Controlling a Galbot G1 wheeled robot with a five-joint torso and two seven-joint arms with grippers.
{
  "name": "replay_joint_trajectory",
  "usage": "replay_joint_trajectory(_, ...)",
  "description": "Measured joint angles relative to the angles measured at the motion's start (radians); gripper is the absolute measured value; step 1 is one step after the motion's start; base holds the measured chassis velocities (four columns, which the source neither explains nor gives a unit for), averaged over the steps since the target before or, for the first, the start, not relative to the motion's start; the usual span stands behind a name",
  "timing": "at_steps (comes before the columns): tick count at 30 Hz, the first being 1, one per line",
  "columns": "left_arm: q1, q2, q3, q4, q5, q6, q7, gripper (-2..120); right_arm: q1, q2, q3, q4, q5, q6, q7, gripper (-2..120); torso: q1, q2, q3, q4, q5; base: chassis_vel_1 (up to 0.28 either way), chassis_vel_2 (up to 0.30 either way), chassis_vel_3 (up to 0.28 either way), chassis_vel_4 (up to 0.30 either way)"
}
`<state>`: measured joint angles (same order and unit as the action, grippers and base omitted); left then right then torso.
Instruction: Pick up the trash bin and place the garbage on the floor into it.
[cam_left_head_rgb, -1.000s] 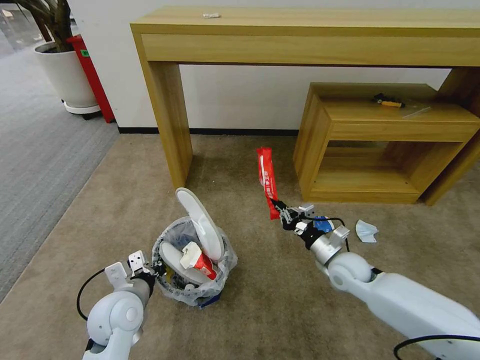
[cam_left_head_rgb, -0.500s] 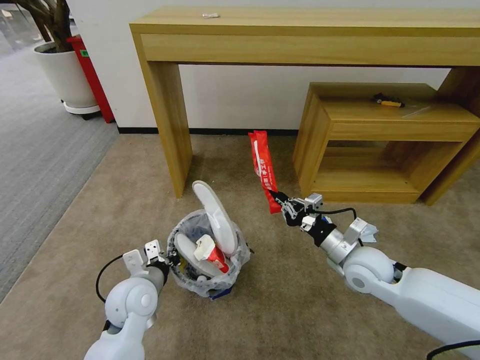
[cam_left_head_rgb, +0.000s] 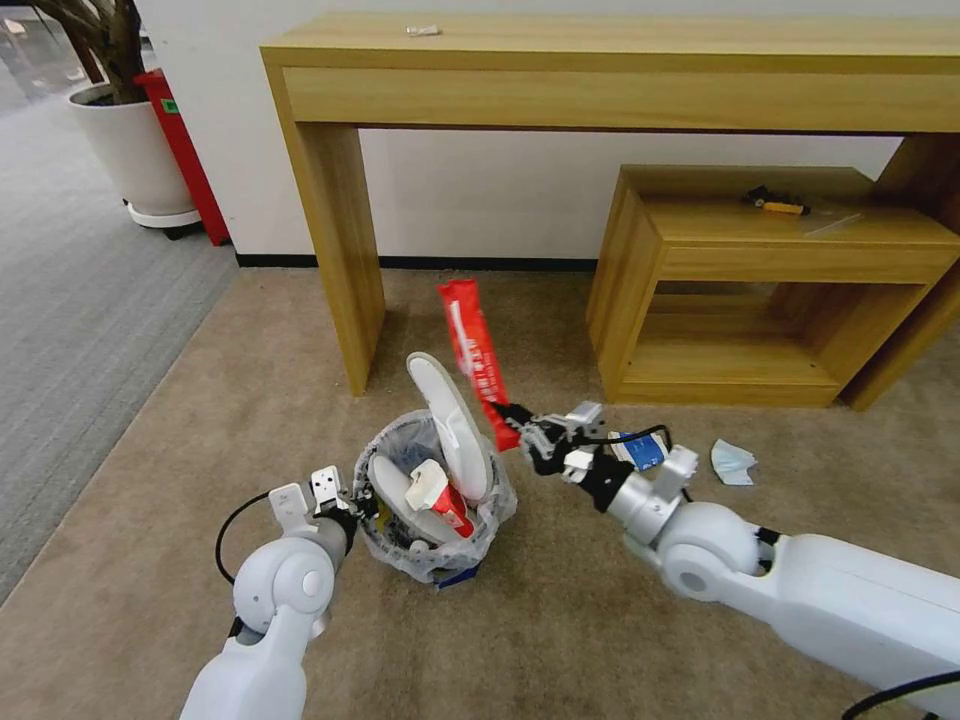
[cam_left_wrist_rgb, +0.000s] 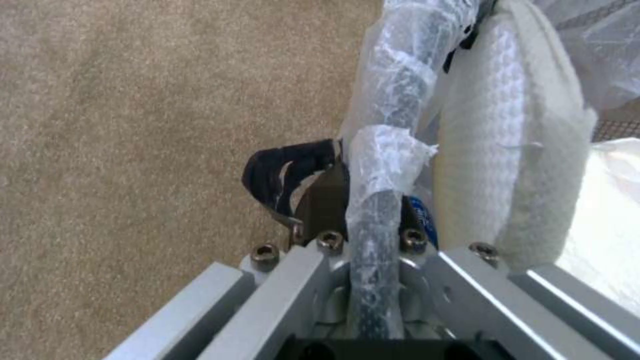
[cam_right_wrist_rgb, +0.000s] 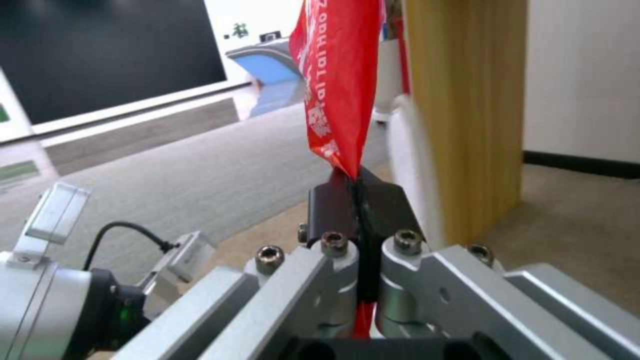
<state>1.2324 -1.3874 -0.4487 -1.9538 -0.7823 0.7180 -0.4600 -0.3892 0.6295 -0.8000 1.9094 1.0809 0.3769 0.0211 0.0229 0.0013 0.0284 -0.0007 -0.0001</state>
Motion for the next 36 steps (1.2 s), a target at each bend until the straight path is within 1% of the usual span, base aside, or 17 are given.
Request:
replay_joint_trajectory(2,-0.003,0.000,0.001,-0.001,-0.001,0.000,-0.001,0,0.020,0.026,-0.032,-0.018,0.000,0.000,0.001,0,0.000,0.000,0.000,-0.0001,0.0002,0.000,0.000,0.000,0.000)
replay_joint_trajectory(3,-0.003,0.000,0.001,-0.001,-0.001,0.000,-0.001,0,0.020,0.026,-0.032,-0.018,0.000,0.000,0.001,0,0.000,0.000,0.000,-0.0001,0.0002,0.000,0.000,0.000,0.000)
replay_joint_trajectory(6,-0.008,-0.005,0.001,-0.005,-0.004,0.000,-0.003,0,0.049,0.085,-0.079,-0.061,0.001,0.003,0.001,0,0.000,0.000,0.000,-0.0002,0.0001,0.000,0.000,0.000,0.000)
replay_joint_trajectory(7,-0.008,-0.005,0.001,-0.005,-0.004,0.000,-0.003,0,0.049,0.085,-0.079,-0.061,0.001,0.003,0.001,0,0.000,0.000,0.000,-0.0002,0.0001,0.000,0.000,0.000,0.000)
replay_joint_trajectory(10,-0.010,-0.006,0.001,-0.011,-0.006,0.000,-0.004,0,0.052,0.132,-0.103,-0.107,0.002,0.008,0.001,0,0.000,0.000,0.000,0.0001,0.0002,0.000,0.000,0.000,0.000)
replay_joint_trajectory(14,-0.012,-0.003,0.001,-0.021,-0.014,0.001,-0.005,0,0.036,0.161,-0.127,-0.156,-0.007,0.014,-0.001,0,0.000,0.000,0.000,-0.0001,0.0002,0.000,0.000,0.000,0.000)
replay_joint_trajectory(22,-0.020,0.002,0.001,-0.025,-0.024,0.002,-0.010,0,-0.019,0.194,-0.133,-0.247,-0.025,0.024,-0.008,0,0.000,0.000,0.000,-0.0001,0.0003,0.000,0.000,0.000,0.000)
replay_joint_trajectory(28,-0.029,0.000,0.002,-0.022,-0.029,0.002,-0.012,0,-0.035,0.196,-0.133,-0.282,-0.037,0.026,-0.017,0,0.000,0.000,0.000,-0.0001,0.0002,0.000,0.000,0.000,0.000)
replay_joint_trajectory(30,-0.039,-0.001,0.005,-0.018,-0.037,0.002,-0.017,0,-0.059,0.199,-0.125,-0.317,-0.054,0.029,-0.018,0,0.000,0.000,0.000,-0.0002,0.0003,0.000,0.000,0.000,0.000)
replay_joint_trajectory(33,-0.044,0.001,0.006,-0.011,-0.042,0.002,-0.019,0,-0.070,0.200,-0.113,-0.321,-0.057,0.028,-0.018,0,0.000,0.000,0.000,-0.0002,0.0002,0.000,0.000,0.000,0.000)
replay_joint_trajectory(35,-0.045,0.001,0.006,-0.008,-0.042,0.002,-0.019,0,-0.071,0.199,-0.112,-0.318,-0.057,0.023,-0.019,0,0.000,0.000,0.000,-0.0002,0.0002,0.000,0.000,0.000,0.000)
replay_joint_trajectory(36,-0.046,0.001,0.006,-0.005,-0.042,0.002,-0.019,0,-0.071,0.197,-0.110,-0.313,-0.057,0.020,-0.019,6,0.000,0.000,0.000,0.0000,0.0002,0.000,0.000,0.000,0.000)
